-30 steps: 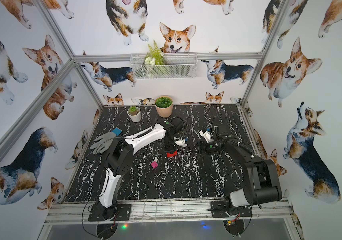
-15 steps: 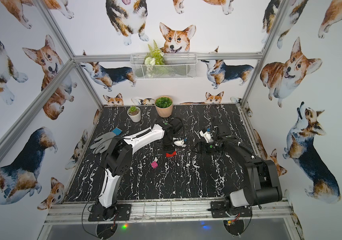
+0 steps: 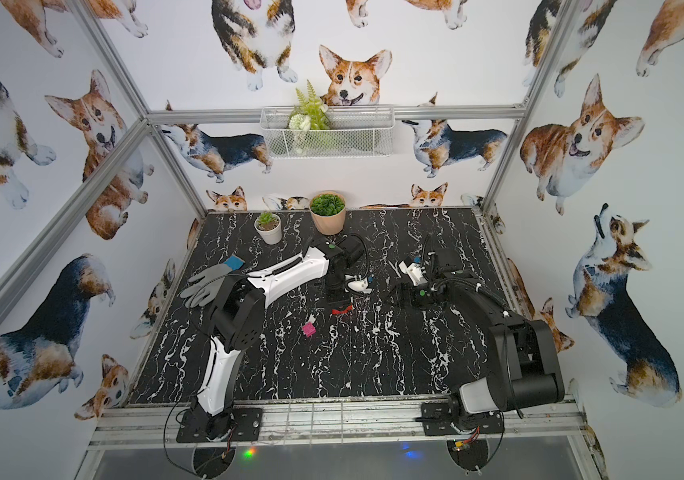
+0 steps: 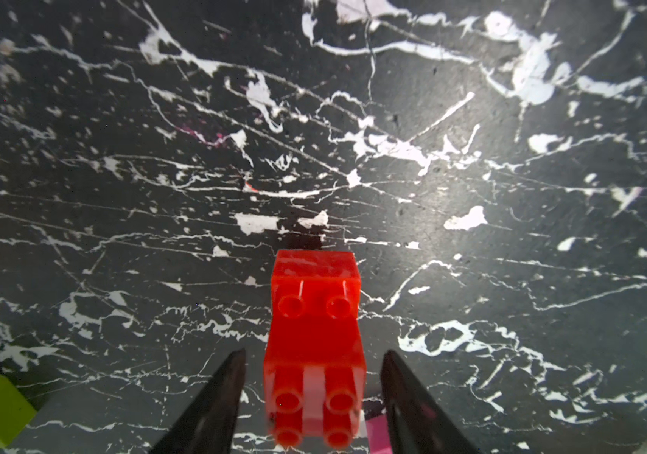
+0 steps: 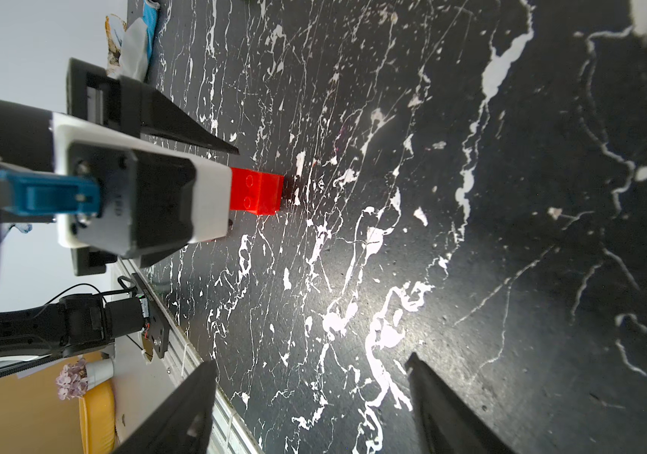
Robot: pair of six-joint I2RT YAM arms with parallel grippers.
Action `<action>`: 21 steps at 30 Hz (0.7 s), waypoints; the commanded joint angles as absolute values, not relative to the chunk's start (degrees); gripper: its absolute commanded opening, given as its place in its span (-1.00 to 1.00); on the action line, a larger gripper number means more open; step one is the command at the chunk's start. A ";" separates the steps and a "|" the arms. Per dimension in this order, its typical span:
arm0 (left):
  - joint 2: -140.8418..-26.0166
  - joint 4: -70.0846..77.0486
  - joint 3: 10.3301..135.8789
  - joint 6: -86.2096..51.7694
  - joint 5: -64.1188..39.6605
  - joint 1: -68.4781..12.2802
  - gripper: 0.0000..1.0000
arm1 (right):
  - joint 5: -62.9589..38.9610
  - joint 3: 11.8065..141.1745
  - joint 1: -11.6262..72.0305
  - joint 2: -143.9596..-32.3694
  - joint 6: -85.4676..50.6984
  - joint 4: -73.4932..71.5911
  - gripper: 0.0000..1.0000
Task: Assemble the letter s with lego
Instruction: Assemble the lego brick with the lego brick, then pick up the lego brick from the center of the board.
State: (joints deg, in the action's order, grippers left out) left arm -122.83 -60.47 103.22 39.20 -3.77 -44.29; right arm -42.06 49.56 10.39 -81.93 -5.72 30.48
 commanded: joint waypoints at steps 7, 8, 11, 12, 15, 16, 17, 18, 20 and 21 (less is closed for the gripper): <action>-112.98 -60.44 100.24 33.58 -8.62 -41.17 0.76 | -42.80 50.45 10.37 -81.23 -3.95 31.44 0.57; -110.94 -60.42 98.75 32.20 -8.63 -40.55 0.76 | -43.06 50.45 10.37 -81.08 -3.95 31.45 0.57; -104.78 -59.48 93.92 24.35 -5.25 -38.67 0.75 | -44.15 50.61 10.37 -80.60 -4.02 31.29 0.58; -103.03 -59.67 92.57 21.48 -4.26 -38.34 0.74 | -44.46 50.75 10.41 -80.52 -4.00 31.45 0.58; -96.62 -59.19 86.21 14.16 -2.54 -38.69 0.72 | -45.04 51.15 10.37 -79.96 -3.61 32.16 0.58; -93.86 -58.06 83.15 13.40 -2.92 -39.05 0.72 | -45.18 51.32 10.40 -79.69 -3.36 32.49 0.58; -90.77 -56.85 80.10 13.50 -3.49 -39.72 0.72 | -45.31 51.41 10.38 -79.46 -3.20 32.71 0.58; -88.92 -56.14 77.82 13.29 -3.65 -39.91 0.72 | -45.31 51.42 10.38 -79.25 -3.12 32.78 0.58; -87.13 -56.51 74.90 10.60 -1.68 -39.79 0.73 | -45.10 51.56 10.36 -78.93 -2.99 33.14 0.58; -86.81 -57.11 73.78 9.38 -1.48 -39.80 0.71 | -44.95 51.66 10.41 -78.85 -2.68 33.51 0.58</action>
